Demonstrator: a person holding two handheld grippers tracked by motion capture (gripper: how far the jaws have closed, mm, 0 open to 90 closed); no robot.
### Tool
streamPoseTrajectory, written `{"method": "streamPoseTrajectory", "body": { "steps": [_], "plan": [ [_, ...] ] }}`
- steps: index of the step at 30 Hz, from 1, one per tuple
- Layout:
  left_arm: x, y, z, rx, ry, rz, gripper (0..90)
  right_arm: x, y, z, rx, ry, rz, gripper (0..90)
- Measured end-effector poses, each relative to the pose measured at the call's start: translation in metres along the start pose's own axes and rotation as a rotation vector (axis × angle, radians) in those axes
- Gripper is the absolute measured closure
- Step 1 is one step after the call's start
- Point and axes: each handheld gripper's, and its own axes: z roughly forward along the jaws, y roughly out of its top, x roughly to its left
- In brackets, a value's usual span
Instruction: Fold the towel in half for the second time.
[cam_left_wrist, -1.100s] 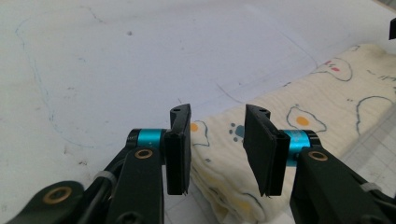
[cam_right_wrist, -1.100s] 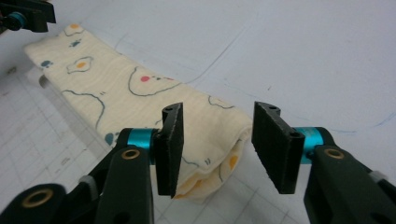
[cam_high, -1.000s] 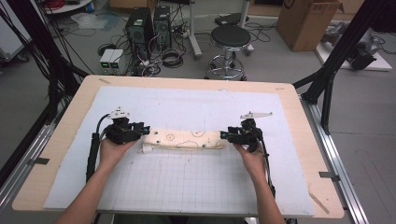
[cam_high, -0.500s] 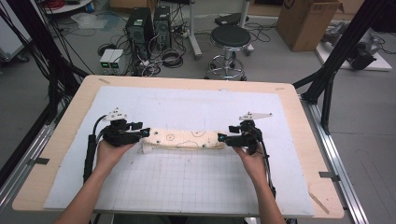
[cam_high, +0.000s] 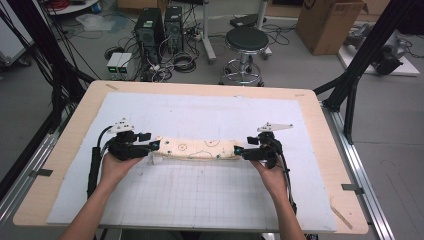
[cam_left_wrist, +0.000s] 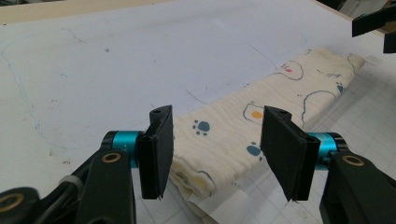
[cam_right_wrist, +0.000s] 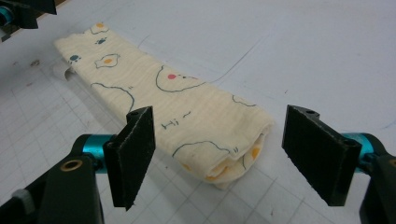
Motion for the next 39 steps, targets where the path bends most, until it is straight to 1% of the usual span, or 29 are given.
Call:
{"method": "streamPoseTrajectory", "body": {
  "steps": [3,4,6,9,11,16,20,23,24,26,27,30,35,39],
  "plan": [
    [-0.001,-0.002,-0.002,-0.002,0.001,0.003,43.5,0.0,-0.001,-0.002,-0.002,0.001,0.002,23.4],
    [-0.001,-0.002,-0.002,-0.002,0.0,0.005,43.5,0.0,-0.002,-0.002,-0.006,-0.002,-0.004,23.0],
    [-0.001,-0.002,-0.003,0.002,-0.001,0.009,43.1,0.001,-0.003,-0.003,-0.004,-0.003,0.003,22.2],
    [-0.004,-0.003,-0.005,-0.007,-0.003,0.002,42.7,0.001,-0.005,-0.006,-0.004,-0.002,0.004,21.7],
    [-0.005,-0.004,-0.006,-0.004,-0.004,0.011,41.6,0.001,-0.006,-0.007,-0.007,-0.004,-0.004,21.0],
    [-0.008,-0.004,-0.009,-0.001,-0.005,0.018,39.1,0.002,-0.009,-0.011,-0.005,-0.004,-0.006,18.3],
    [-0.01,-0.004,-0.01,0.007,-0.013,0.028,37.4,0.004,-0.01,-0.014,-0.008,-0.013,-0.007,16.3],
    [-0.011,-0.005,-0.012,0.009,-0.014,0.035,36.6,0.006,-0.011,-0.017,-0.008,-0.021,-0.023,15.5],
    [-0.012,-0.005,-0.012,0.007,-0.015,0.032,36.5,0.007,-0.011,-0.018,-0.009,-0.021,-0.02,14.9],
    [-0.013,-0.005,-0.013,0.008,-0.013,0.042,36.0,0.007,-0.013,-0.019,-0.01,-0.023,-0.018,13.1],
    [-0.014,-0.005,-0.014,0.009,-0.013,0.041,35.8,0.008,-0.014,-0.019,-0.01,-0.025,-0.021,12.6],
    [-0.015,-0.009,-0.016,-0.001,-0.01,0.041,35.5,0.008,-0.017,-0.021,-0.012,-0.031,-0.026,12.4],
    [-0.014,-0.015,-0.02,0.003,-0.006,0.036,34.7,0.009,-0.022,-0.027,-0.024,-0.037,-0.019,12.0],
    [-0.016,-0.019,-0.024,0.001,-0.006,0.043,34.2,0.01,-0.024,-0.03,-0.016,-0.028,-0.018,12.1]
  ]
}}
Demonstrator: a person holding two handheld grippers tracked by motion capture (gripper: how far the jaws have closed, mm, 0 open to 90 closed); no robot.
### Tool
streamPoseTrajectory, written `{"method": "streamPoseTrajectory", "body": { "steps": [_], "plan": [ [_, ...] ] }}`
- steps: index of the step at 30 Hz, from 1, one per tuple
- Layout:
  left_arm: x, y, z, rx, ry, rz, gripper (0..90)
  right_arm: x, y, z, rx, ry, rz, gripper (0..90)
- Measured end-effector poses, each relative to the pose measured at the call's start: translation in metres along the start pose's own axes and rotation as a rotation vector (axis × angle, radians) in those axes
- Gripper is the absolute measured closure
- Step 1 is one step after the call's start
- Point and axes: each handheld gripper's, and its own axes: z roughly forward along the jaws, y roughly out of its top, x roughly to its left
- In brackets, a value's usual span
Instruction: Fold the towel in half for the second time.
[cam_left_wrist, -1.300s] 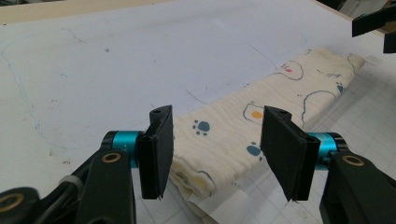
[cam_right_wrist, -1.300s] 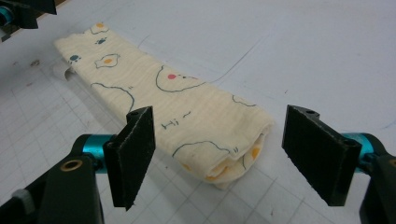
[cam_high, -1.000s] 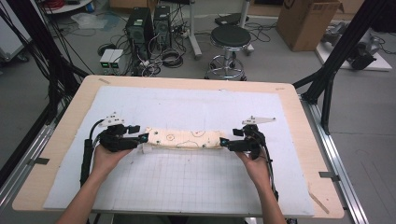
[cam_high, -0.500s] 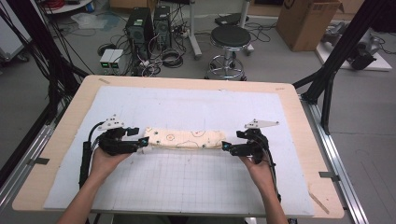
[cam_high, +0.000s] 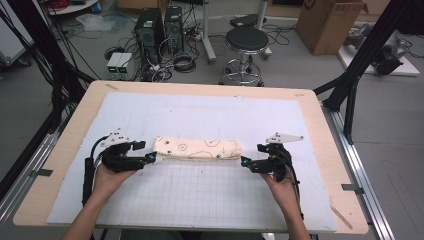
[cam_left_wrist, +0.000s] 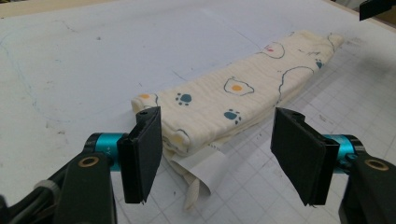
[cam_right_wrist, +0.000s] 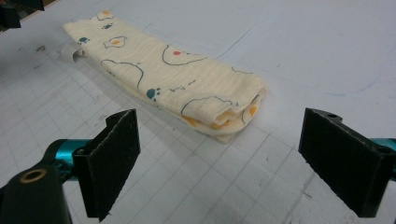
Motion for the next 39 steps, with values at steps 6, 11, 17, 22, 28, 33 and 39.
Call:
{"method": "streamPoseTrajectory", "body": {
  "steps": [6,11,17,22,28,33,39],
  "plan": [
    [-0.002,-0.007,-0.006,-0.008,-0.002,-0.004,33.7,0.001,-0.005,-0.005,-0.009,-0.005,-0.014,12.0],
    [-0.003,-0.014,-0.01,0.0,0.007,-0.005,32.9,0.001,-0.013,-0.01,0.0,-0.019,-0.01,12.0],
    [-0.005,-0.02,-0.017,-0.01,0.012,0.0,31.6,0.0,-0.022,-0.017,-0.009,-0.038,-0.021,12.0],
    [-0.008,-0.026,-0.022,-0.013,0.019,0.011,30.8,0.002,-0.027,-0.023,-0.022,-0.056,-0.033,12.0],
    [-0.012,-0.031,-0.031,-0.012,0.023,0.022,30.5,0.005,-0.036,-0.03,-0.023,-0.064,-0.045,12.1],
    [-0.017,-0.036,-0.037,-0.006,0.026,0.04,30.2,0.007,-0.04,-0.036,-0.029,-0.067,-0.044,12.0],
    [-0.02,-0.041,-0.041,0.005,0.037,0.046,29.5,0.011,-0.045,-0.044,-0.039,-0.077,-0.049,12.0]
  ]
}}
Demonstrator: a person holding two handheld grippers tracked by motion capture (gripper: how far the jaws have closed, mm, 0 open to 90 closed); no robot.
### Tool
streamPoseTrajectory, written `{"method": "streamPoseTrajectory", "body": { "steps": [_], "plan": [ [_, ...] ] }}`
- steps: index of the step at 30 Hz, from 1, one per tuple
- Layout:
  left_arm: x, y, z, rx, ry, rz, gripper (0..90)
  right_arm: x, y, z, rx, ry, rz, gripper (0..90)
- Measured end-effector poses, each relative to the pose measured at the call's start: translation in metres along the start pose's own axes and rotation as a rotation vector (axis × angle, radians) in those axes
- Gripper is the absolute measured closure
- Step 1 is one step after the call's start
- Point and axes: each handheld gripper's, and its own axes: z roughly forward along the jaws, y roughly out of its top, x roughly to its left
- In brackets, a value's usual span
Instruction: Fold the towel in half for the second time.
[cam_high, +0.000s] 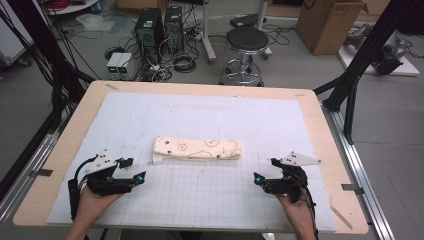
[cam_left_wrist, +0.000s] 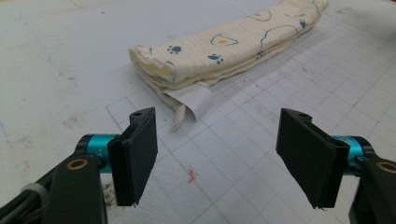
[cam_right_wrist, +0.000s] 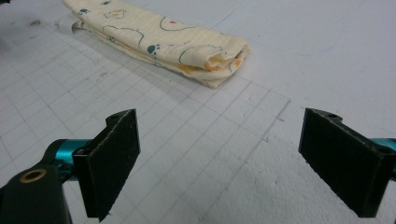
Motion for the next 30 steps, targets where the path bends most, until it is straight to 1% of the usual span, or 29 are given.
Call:
{"method": "streamPoseTrajectory", "body": {
  "steps": [1,7,12,15,19,20,21,22,26,27,30],
  "plan": [
    [0.0,-0.001,-0.001,0.002,0.0,0.004,29.4,0.0,-0.001,-0.001,-0.003,-0.004,-0.004,12.0],
    [-0.002,-0.005,-0.003,0.005,0.0,-0.002,28.9,0.002,-0.008,-0.009,-0.003,-0.007,-0.005,12.0],
    [-0.005,-0.008,-0.006,0.008,-0.006,-0.007,28.6,0.003,-0.013,-0.015,-0.005,-0.009,0.003,12.0],
    [-0.007,-0.01,-0.008,0.01,-0.001,-0.001,28.4,0.005,-0.016,-0.017,0.0,-0.006,0.005,12.0],
    [-0.008,-0.012,-0.009,0.01,-0.003,-0.009,28.1,0.009,-0.02,-0.017,0.006,-0.002,0.006,12.0],
    [-0.009,-0.012,-0.009,0.008,-0.003,-0.009,28.1,0.009,-0.02,-0.017,0.008,-0.001,-0.002,12.0],
    [-0.009,-0.012,-0.008,0.006,-0.001,-0.005,28.1,0.01,-0.02,-0.016,0.013,-0.002,0.001,12.0],
    [-0.009,-0.012,-0.008,0.005,-0.001,-0.004,28.0,0.01,-0.02,-0.015,0.012,-0.004,-0.009,12.0],
    [-0.008,-0.013,-0.007,0.01,-0.004,0.0,28.0,0.011,-0.019,-0.012,0.016,-0.002,-0.013,12.0],
    [-0.008,-0.013,-0.006,0.006,-0.003,-0.004,27.9,0.011,-0.019,-0.012,0.011,-0.003,-0.014,12.0],
    [-0.008,-0.013,-0.006,0.001,-0.001,0.001,27.7,0.01,-0.018,-0.013,-0.002,-0.007,-0.008,12.0]
  ]
}}
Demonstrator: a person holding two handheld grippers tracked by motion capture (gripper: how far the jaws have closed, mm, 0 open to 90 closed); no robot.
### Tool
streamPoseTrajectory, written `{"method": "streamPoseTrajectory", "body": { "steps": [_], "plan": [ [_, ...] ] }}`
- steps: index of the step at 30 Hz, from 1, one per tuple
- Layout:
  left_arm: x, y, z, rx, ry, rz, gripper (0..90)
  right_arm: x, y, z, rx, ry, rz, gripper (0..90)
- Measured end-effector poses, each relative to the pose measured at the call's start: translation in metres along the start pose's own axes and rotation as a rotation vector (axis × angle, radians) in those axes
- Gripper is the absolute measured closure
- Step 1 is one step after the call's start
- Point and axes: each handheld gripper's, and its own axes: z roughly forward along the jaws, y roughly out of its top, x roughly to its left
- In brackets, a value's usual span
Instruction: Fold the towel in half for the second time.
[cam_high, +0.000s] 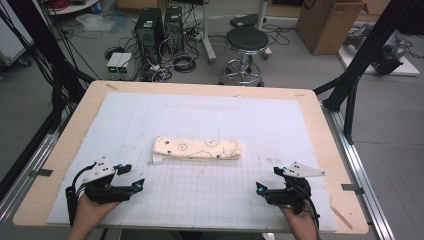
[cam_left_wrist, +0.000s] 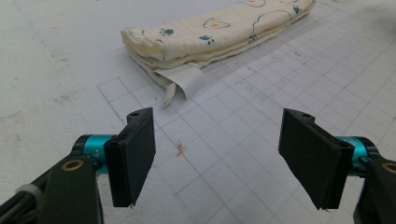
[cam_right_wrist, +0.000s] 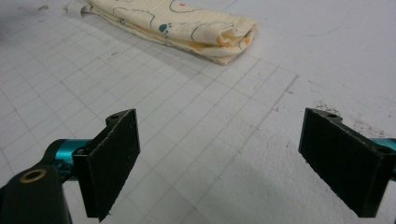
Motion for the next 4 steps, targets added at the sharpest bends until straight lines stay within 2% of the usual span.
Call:
{"method": "streamPoseTrajectory", "body": {
  "steps": [4],
  "plan": [
    [-0.0004,0.0003,0.0003,-0.006,0.002,0.001,27.6,-0.0027,-0.0004,-0.001,-0.006,-0.009,0.003,12.0]
  ]
}}
